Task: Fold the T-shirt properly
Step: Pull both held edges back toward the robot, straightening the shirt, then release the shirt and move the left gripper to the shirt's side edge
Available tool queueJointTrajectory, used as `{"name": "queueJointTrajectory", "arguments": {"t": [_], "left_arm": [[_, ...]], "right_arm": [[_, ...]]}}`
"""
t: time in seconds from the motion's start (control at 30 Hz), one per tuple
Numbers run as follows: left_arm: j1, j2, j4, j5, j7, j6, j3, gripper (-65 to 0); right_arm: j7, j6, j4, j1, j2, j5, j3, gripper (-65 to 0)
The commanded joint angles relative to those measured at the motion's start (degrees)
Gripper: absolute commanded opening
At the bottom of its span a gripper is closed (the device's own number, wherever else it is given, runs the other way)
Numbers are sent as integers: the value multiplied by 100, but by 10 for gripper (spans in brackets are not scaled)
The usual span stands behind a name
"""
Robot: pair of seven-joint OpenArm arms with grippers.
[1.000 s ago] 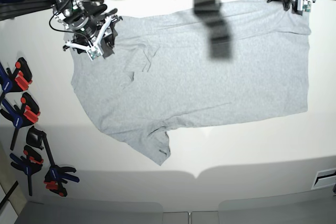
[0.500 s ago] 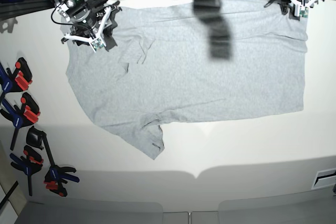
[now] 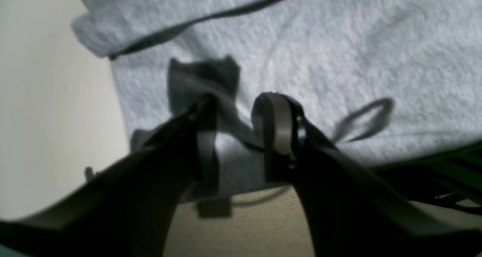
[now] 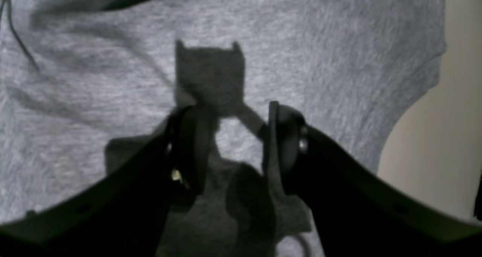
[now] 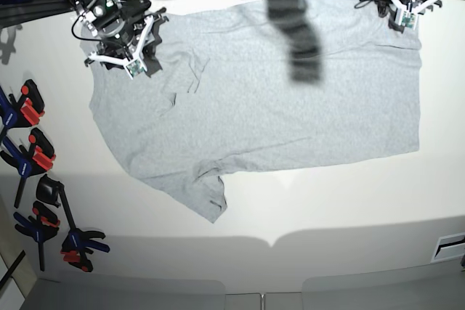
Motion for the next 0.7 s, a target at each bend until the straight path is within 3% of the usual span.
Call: {"name": "queueJointTrajectory", "arguments": {"t": [0.0, 0.1, 0.2, 0.47, 0.6, 0.67], "left_arm": [[31, -61, 136, 13, -133, 24, -39, -447], [17, -61, 201, 50, -133, 457, -39, -447], [-37, -61, 205, 516, -94, 953, -39, -447], [-295, -61, 793, 765, 214, 1034, -39, -447], [-597, -61, 1126, 837, 210, 1585, -39, -447], [-859, -61, 1134, 1005, 212, 1665, -39, -446]], "right_arm": [[-216, -7, -28, 37, 76, -122, 7, -376], [-223, -2, -28, 144, 76, -122, 7, -376], [-232, -2, 0, 149, 76, -125, 7, -376], [-417, -2, 763, 151, 76, -125, 4, -376], [-466, -2, 1320, 151, 79, -127, 4, -376], [-476, -4, 1512, 151, 79, -127, 7, -376]]}}
